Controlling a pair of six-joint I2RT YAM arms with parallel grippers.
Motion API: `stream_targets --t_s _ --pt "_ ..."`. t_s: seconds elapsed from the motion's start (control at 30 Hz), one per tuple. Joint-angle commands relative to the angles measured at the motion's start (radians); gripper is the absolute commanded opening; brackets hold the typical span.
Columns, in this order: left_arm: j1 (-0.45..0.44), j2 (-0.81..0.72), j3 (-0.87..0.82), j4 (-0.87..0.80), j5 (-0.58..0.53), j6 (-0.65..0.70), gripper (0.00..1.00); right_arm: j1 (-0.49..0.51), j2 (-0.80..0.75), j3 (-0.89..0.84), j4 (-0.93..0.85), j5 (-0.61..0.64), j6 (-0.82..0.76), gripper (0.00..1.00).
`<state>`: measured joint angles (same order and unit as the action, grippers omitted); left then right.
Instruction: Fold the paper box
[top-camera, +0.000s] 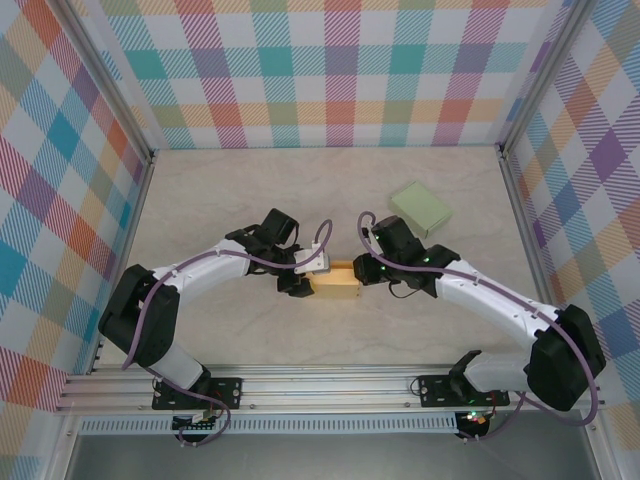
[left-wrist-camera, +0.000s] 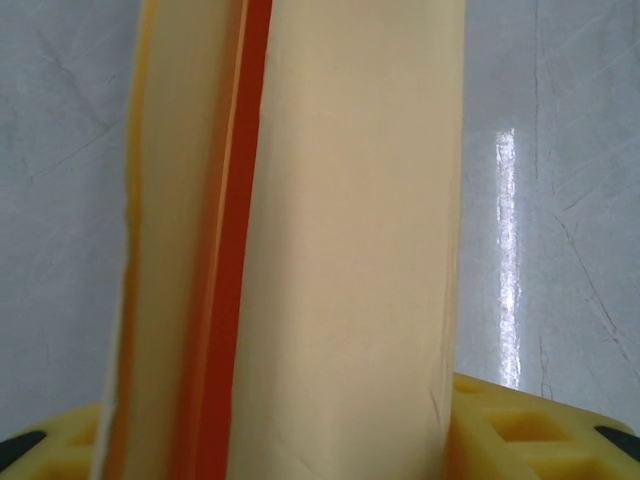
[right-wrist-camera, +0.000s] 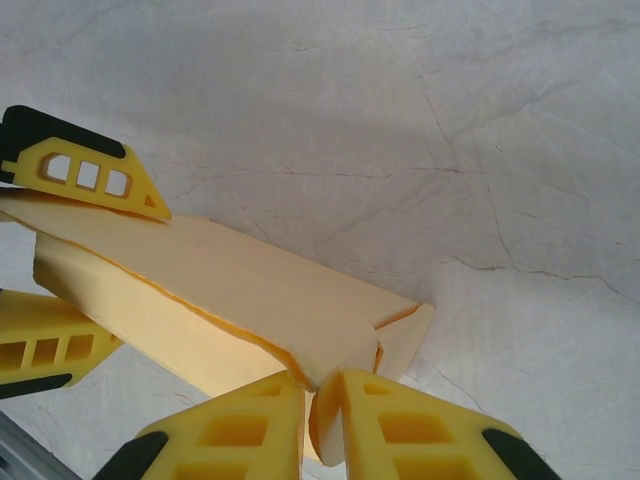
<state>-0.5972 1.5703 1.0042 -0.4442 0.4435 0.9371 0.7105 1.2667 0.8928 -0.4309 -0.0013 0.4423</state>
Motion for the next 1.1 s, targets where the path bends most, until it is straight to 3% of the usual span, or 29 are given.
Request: stream_targets --t_s 0.0,0.43,0.8,0.93,1.0,1.07 --pt "-0.013 -0.013 -0.014 0.03 -0.001 -0.017 0.52 0.009 0.007 0.022 0.045 0.011 0.054 0.18" --pt "-0.029 0.012 -0.011 0.04 -0.014 -0.019 0.5 0.008 0.031 0.022 0.114 -0.009 0.113 0.18" --pt "-0.029 -0.033 -0.031 0.051 -0.036 -0.007 0.55 0.008 0.022 -0.038 0.103 0.083 0.062 0.17" --pt "-0.028 -0.066 -0.047 0.082 -0.052 -0.026 0.8 0.009 0.016 -0.05 0.104 0.09 0.054 0.17" --pt "-0.029 -0.085 -0.063 0.11 -0.058 -0.034 1.0 0.009 0.016 -0.054 0.107 0.088 0.055 0.16" --pt "-0.029 -0.107 -0.082 0.132 -0.061 -0.044 1.0 0.008 0.015 -0.057 0.108 0.087 0.055 0.16"
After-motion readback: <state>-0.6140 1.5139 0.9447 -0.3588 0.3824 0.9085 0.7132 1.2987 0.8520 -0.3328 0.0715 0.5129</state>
